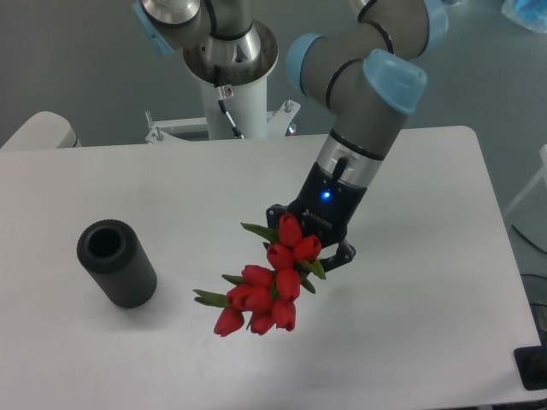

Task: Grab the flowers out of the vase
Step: 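Carry the tulips away from the vase over the open table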

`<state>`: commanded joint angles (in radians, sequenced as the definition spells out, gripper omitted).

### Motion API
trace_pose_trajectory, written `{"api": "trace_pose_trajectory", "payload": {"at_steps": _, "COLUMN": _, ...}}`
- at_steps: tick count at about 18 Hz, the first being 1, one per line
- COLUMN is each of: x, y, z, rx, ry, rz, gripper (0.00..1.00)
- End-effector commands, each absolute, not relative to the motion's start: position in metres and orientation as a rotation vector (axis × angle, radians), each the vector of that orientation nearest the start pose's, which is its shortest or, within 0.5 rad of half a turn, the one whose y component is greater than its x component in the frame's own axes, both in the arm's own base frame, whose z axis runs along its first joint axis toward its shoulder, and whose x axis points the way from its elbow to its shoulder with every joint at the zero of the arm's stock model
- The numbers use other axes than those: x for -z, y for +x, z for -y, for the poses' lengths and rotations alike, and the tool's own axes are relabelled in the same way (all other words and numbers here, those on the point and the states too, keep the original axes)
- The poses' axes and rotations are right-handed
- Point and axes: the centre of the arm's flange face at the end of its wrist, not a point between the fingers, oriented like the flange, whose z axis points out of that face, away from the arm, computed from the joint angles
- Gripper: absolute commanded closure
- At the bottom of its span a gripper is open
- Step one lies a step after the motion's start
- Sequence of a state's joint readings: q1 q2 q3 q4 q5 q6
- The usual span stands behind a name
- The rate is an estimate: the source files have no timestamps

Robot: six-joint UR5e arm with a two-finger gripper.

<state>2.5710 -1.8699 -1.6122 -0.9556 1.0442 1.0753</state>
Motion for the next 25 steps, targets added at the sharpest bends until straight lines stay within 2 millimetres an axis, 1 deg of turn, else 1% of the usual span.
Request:
{"api": "trace_pose_trajectory", "payload": {"at_steps": 1, "x": -0.38, "y": -0.418, "z": -0.486, "rx": 0.025, "ry": -2.604, "rz": -0.193, "gripper": 0.9}}
{"api": "trace_pose_trajectory", "payload": {"at_steps": 3, "x": -0.376, "y": -0.414, "z": -0.497, "rx": 0.028, "ry": -2.685, "rz": -0.216, "gripper": 0.91}}
{"api": "trace_pose_trajectory", "payload": {"at_steps": 6, "x": -0.368, "y": -0.417, "z": -0.504, "rx": 0.028, "ry": -2.741, "rz": -0.223, "gripper": 0.89}}
{"api": "trace_pose_trajectory", "payload": {"at_steps": 7, "x": -0.366, "y": -0.415, "z": -0.508, "rx": 0.026, "ry": -2.751, "rz": -0.234, "gripper": 0.89}}
{"api": "trace_pose_trajectory", "payload": {"at_steps": 9, "x": -0.363, "y": -0.42, "z": -0.51, "rx": -0.006, "ry": -2.788, "rz": -0.244, "gripper": 0.87}}
{"api": "trace_pose_trajectory", "payload": {"at_steps": 11, "x": -0.364, "y": -0.421, "z": -0.517, "rx": -0.013, "ry": -2.82, "rz": -0.289, "gripper": 0.85}}
{"api": "trace_pose_trajectory", "payload": {"at_steps": 13, "x": -0.363, "y": -0.423, "z": -0.521, "rx": -0.006, "ry": -2.877, "rz": -0.33, "gripper": 0.85}}
{"api": "trace_pose_trajectory", "payload": {"at_steps": 14, "x": -0.36, "y": -0.422, "z": -0.529, "rx": -0.009, "ry": -2.904, "rz": -0.367, "gripper": 0.85}}
{"api": "trace_pose_trajectory", "payload": {"at_steps": 16, "x": -0.355, "y": -0.421, "z": -0.536, "rx": -0.029, "ry": -2.951, "rz": -0.446, "gripper": 0.87}}
{"api": "trace_pose_trajectory", "payload": {"at_steps": 19, "x": -0.35, "y": -0.421, "z": -0.537, "rx": -0.038, "ry": -2.98, "rz": -0.536, "gripper": 0.87}}
{"api": "trace_pose_trajectory", "payload": {"at_steps": 25, "x": -0.339, "y": -0.422, "z": -0.536, "rx": -0.033, "ry": -3.007, "rz": -0.56, "gripper": 0.88}}
